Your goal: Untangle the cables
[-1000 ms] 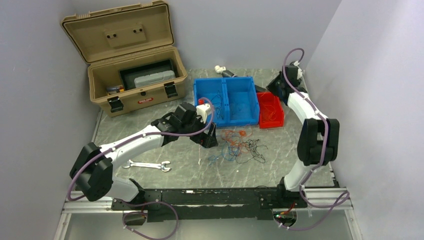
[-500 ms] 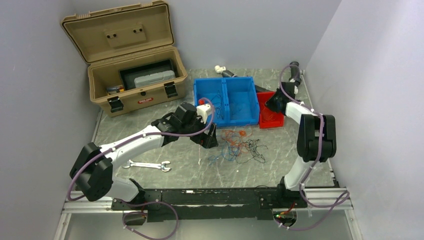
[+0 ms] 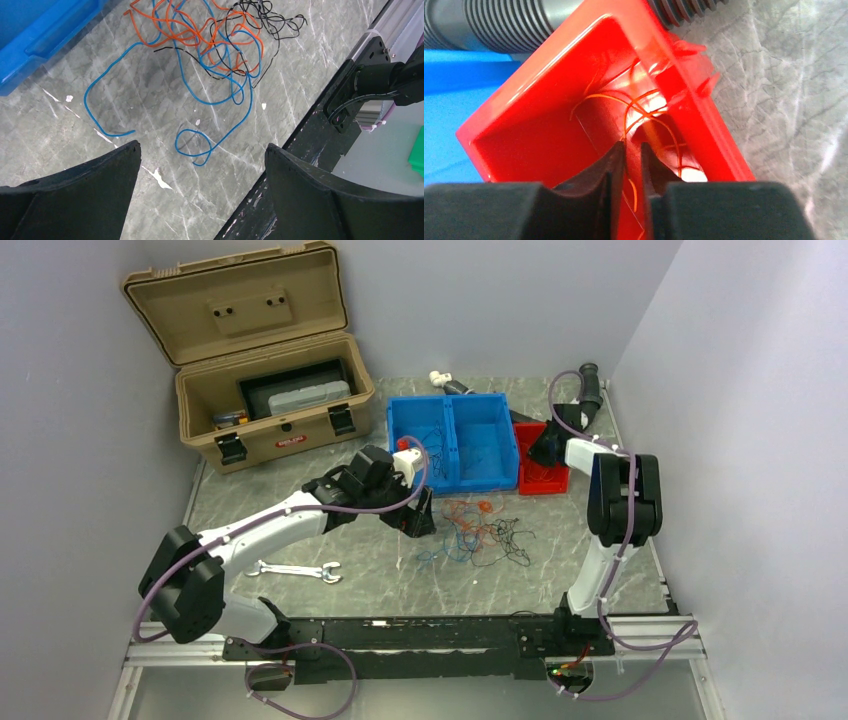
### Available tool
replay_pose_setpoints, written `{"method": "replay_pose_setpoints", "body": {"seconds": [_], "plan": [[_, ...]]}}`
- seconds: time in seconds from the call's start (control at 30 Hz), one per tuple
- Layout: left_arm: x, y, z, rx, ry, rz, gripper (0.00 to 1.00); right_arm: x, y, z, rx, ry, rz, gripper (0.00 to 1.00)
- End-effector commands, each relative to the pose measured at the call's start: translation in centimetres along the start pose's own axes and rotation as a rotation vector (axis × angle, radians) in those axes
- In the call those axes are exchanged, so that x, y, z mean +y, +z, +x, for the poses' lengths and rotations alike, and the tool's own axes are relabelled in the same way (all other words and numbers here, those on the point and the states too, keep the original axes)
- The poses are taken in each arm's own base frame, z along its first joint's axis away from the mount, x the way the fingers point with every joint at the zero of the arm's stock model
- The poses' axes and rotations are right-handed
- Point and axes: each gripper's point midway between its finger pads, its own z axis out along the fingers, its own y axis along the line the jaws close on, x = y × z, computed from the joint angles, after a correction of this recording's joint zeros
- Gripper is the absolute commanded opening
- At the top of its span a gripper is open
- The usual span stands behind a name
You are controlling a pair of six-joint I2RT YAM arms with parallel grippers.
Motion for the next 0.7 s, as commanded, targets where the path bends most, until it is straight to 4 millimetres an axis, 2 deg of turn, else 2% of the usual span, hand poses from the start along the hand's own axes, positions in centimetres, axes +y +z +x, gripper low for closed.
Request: {"method": "replay_pose_setpoints", "body": {"seconds": [0.0, 0.13, 0.27, 0.33, 0.5, 0.57, 0.67], "plan": [[-1.2, -0.8, -2.3, -0.059, 0.042, 0.019, 0.96, 1.4, -3.1, -3.0, -0.095, -0.115, 0.015, 0.26], [-1.3, -0.6, -2.3, -0.053, 0.045, 0.020, 0.96, 1.2, -4.2, -3.5, -0.106, -0.162, 0.054, 0.30], [-1.3, -0.5, -2.2, -0.049, 0.050, 0.017, 0.96, 2.3, -5.5, -3.5, -0.123, -0.219, 0.073, 0.38], [-1.3, -0.3, -2.2, -0.046, 0.050, 0.018, 0.96, 2.6, -6.5, -3.7, -0.137, -0.241, 0.077, 0.44], [-1.3, 0.5, -1.9, -0.029, 0.054, 0.022, 0.97, 3.5, -9.7, -4.1, -0.167, -0.268, 0.051, 0.72], [-1.4, 0.9, -1.9, -0.020, 0.056, 0.026, 0.97, 3.5, -10.9, -4.1, -0.176, -0.274, 0.045, 0.76], [-1.4, 1.6, -2.1, -0.011, 0.061, 0.032, 0.97, 3.2, -12.5, -3.7, -0.173, -0.279, 0.039, 0.77]]}}
